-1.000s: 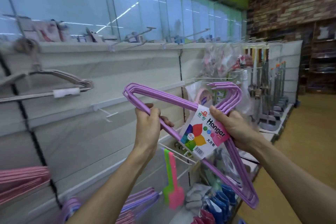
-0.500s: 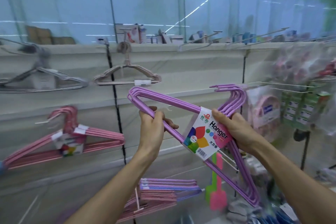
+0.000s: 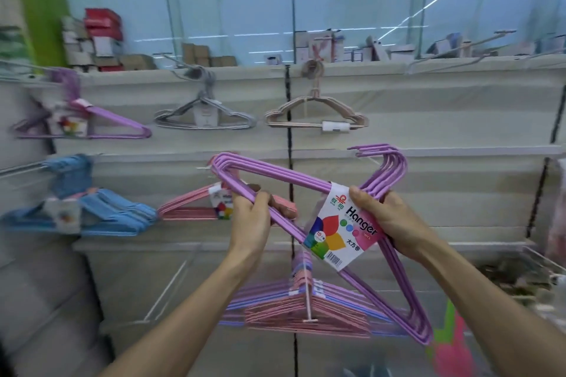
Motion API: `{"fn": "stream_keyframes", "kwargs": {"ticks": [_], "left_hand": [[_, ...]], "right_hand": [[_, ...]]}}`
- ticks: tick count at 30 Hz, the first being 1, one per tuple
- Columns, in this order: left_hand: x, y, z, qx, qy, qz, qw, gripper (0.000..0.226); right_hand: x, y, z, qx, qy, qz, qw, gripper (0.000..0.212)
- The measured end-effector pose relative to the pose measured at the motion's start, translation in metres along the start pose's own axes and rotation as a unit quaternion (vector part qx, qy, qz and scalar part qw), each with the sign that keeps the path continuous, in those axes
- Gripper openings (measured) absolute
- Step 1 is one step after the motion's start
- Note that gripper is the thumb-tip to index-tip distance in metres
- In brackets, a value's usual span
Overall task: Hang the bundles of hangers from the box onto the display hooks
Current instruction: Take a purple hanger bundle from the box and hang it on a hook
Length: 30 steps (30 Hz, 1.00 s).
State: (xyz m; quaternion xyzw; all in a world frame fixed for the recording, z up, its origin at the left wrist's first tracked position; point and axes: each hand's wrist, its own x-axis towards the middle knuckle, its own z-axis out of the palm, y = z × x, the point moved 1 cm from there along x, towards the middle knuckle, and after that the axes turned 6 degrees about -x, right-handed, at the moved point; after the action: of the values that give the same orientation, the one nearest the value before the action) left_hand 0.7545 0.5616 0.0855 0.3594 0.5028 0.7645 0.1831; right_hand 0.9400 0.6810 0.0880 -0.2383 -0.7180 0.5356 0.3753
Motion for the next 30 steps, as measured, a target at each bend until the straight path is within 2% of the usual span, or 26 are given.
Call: {"fn": "stream_keyframes", "kwargs": {"ticks": [6,11,13,18,21,24,30], "left_hand": [[0.000,0.017,-0.056,0.020,0.081,0.018,0.996,0.008],[0.001,0.036,-0.102,0.099,0.127,0.038,0.986,0.009],[0.004,0.041,-0.123,0.127,0.143,0.035,0.981,0.015],[0.014,0.052,-0.177,0.154,0.159,0.012,0.975,0.051],[0.019,0.069,-0.207,0.145,0.178,0.019,0.973,0.037],[0.036,0.078,-0.243,0.087,0.175,0.000,0.981,0.027],[0.076,0.098,-0.321,0.034,0.152,-0.010,0.988,0.030]], "right_hand": [[0.021,-0.004,0.057,0.014,-0.052,-0.016,0.998,0.039],[0.038,-0.016,0.104,0.032,-0.099,-0.029,0.994,0.043],[0.044,-0.020,0.123,0.038,-0.114,-0.036,0.992,0.047],[0.062,-0.032,0.174,0.035,-0.153,-0.041,0.987,0.056],[0.073,-0.045,0.209,0.030,-0.175,-0.051,0.983,0.049],[0.087,-0.056,0.247,0.019,-0.185,-0.065,0.980,0.048],[0.123,-0.079,0.324,-0.022,-0.171,-0.084,0.982,0.041]]}}
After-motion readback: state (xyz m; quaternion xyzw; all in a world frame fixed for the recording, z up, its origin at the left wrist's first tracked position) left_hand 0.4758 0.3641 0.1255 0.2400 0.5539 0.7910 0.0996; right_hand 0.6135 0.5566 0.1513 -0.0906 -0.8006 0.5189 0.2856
